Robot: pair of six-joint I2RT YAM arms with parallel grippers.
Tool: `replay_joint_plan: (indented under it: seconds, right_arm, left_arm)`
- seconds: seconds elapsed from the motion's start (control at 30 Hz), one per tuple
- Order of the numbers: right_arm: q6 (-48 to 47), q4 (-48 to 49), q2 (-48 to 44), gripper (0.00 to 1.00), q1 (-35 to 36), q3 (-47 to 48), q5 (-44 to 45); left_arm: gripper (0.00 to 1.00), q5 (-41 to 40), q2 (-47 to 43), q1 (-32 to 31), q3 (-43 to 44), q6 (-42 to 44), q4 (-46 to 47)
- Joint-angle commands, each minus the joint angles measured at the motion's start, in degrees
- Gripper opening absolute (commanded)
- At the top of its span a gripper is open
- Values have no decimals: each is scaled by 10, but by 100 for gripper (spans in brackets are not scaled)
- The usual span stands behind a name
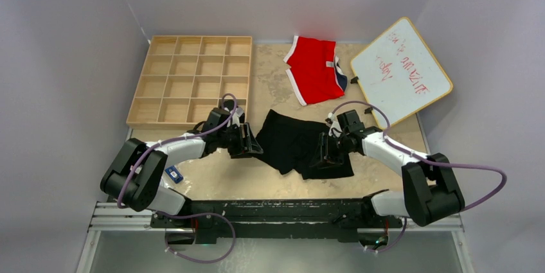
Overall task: Roll the underwear
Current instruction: Flatten out the underwear at the center of the board.
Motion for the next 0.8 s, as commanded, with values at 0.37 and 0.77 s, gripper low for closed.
replay_joint_plan:
  seconds: [0.37, 0.77]
  right_arm:
    - [0, 18, 14, 38, 7, -22, -10]
    - [65, 24, 60, 36, 7, -52, 48]
  left_arm:
    - [14, -9, 8, 9, 42, 7, 9]
    - [0, -47, -50, 8, 23, 10, -76]
